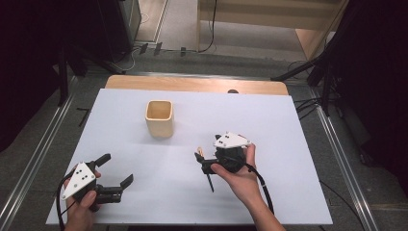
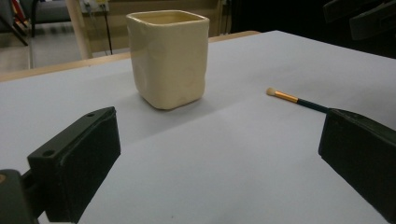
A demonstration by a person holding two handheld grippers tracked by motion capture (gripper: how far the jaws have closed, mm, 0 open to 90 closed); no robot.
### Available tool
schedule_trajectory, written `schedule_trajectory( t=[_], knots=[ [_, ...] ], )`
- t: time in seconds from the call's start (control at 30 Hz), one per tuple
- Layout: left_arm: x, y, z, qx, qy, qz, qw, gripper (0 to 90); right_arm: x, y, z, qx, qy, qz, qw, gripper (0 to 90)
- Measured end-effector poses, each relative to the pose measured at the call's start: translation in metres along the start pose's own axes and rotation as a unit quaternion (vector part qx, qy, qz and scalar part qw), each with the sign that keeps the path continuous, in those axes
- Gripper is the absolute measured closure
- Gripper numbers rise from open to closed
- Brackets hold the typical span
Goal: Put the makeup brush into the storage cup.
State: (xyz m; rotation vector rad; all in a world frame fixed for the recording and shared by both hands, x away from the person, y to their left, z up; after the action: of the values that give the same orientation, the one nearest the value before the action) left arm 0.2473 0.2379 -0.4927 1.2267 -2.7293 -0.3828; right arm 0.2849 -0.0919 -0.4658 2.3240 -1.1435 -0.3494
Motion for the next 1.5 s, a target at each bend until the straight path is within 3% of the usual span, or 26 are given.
schedule_trajectory(
  t=[0.3, 0.4, 0.67, 0.93, 1.07, 1.23, 1.33, 1.43, 1.5],
  knots=[
    [0.0, 0.0, 0.0, -0.001, -0.001, 0.001, 1.0, 0.0, 0.001, -0.008, 0.003, -0.035, -0.001, 0.0, 0.9994, 14.3],
    [0.0, -0.001, 0.0, 0.001, 0.0, 0.002, 1.0, 0.0, 0.0, -0.01, 0.004, -0.052, 0.004, 0.006, 0.9986, 18.9],
    [0.0, 0.0, 0.0, 0.001, 0.001, 0.002, 1.0, 0.0, -0.007, -0.021, 0.008, -0.103, 0.019, 0.008, 0.9945, 22.4],
    [0.0, 0.0, 0.0, 0.0, 0.0, 0.002, 1.0, 0.0, -0.008, -0.026, 0.01, -0.12, 0.018, 0.014, 0.9926, 27.3],
    [0.0, -0.001, 0.0, 0.001, 0.001, 0.002, 1.0, 0.0, -0.006, -0.025, 0.01, -0.125, 0.005, 0.015, 0.992, 33.3],
    [0.0, -0.001, 0.0, 0.0, -0.001, 0.003, 1.0, 0.0, -0.007, -0.027, 0.013, -0.151, 0.019, 0.016, 0.9883, 38.1],
    [0.001, -0.001, 0.0, -0.001, -0.001, 0.003, 1.0, 0.0, -0.009, -0.029, 0.014, -0.164, 0.006, 0.007, 0.9864, 39.7],
    [0.001, -0.001, 0.0, 0.0, -0.001, 0.003, 1.0, 0.0, -0.009, -0.03, 0.015, -0.173, 0.006, 0.013, 0.9848, 40.9],
    [0.0, -0.001, 0.0, -0.001, -0.002, 0.003, 1.0, 0.0, -0.01, -0.03, 0.016, -0.189, 0.002, 0.013, 0.9819, 44.2]
  ],
)
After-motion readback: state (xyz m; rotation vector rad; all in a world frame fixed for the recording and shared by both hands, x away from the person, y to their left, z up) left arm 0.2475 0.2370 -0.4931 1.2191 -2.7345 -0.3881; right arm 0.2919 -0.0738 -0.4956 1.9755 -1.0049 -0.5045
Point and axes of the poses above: each handheld gripper's, and its own axes: y roughly backward along the jaws, z roughly out of its underside, x roughly to its right, the point moved 5 cm from there along -y, roughly forward along the jaws, and after that the axes turned 1 degree about x, right-handed, at the moved point
